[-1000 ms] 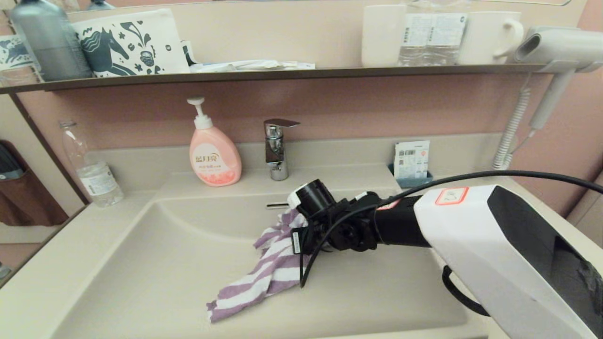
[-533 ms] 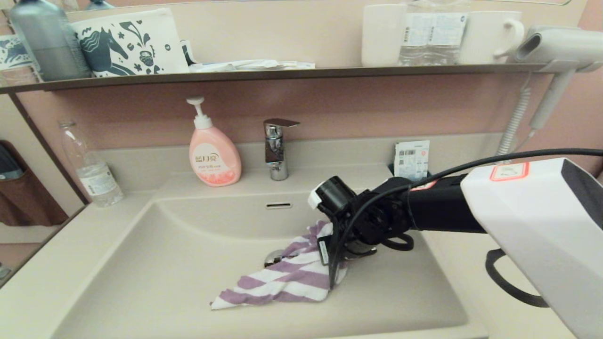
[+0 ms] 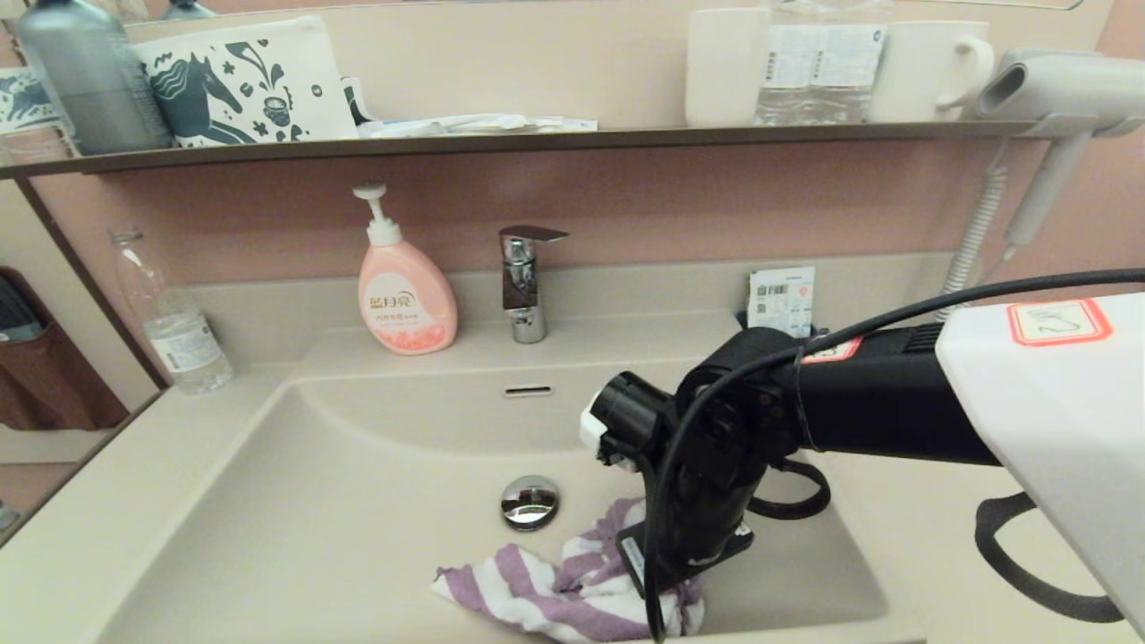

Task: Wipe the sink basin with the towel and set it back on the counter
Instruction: Wipe the sink

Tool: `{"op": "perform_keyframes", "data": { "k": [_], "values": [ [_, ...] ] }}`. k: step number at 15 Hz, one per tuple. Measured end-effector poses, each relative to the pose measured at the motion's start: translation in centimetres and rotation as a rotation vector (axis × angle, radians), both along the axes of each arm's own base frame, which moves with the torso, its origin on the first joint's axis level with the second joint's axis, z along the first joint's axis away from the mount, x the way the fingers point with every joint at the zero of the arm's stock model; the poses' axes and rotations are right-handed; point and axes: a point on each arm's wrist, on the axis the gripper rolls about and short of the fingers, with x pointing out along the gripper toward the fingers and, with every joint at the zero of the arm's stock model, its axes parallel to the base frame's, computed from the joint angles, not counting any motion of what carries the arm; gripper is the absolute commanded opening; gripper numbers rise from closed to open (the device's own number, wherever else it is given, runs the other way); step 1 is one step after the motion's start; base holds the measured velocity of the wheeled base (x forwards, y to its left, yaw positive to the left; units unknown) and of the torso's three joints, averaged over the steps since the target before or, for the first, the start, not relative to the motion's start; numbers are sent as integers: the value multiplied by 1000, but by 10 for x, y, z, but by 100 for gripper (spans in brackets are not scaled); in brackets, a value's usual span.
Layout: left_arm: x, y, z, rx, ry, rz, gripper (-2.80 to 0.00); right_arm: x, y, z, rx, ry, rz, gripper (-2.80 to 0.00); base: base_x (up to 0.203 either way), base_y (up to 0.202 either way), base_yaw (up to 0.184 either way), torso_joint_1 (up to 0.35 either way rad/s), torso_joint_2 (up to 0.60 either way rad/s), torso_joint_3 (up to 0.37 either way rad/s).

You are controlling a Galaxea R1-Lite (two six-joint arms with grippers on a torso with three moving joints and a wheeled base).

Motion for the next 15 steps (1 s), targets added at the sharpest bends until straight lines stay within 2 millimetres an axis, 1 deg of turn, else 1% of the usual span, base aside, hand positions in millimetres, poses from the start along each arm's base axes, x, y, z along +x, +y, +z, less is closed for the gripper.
{"op": "perform_keyframes", "data": {
  "k": [3, 6, 10, 13, 15],
  "values": [
    [0, 0, 0, 0, 0, 0, -280, -18, 29, -6, 30, 18, 66, -280, 0, 0, 0, 0, 0, 0],
    [0, 0, 0, 0, 0, 1, -280, -27, 55, -10, 72, 9, 105, -280, 0, 0, 0, 0, 0, 0],
    [0, 0, 0, 0, 0, 1, -280, -30, 91, -19, 214, -58, 184, -280, 0, 0, 0, 0, 0, 0],
    [0, 0, 0, 0, 0, 0, -280, -27, 109, -24, 327, -117, 216, -280, 0, 0, 0, 0, 0, 0],
    [0, 0, 0, 0, 0, 0, -280, -21, 123, -29, 418, -179, 227, -280, 0, 0, 0, 0, 0, 0]
  ]
}}
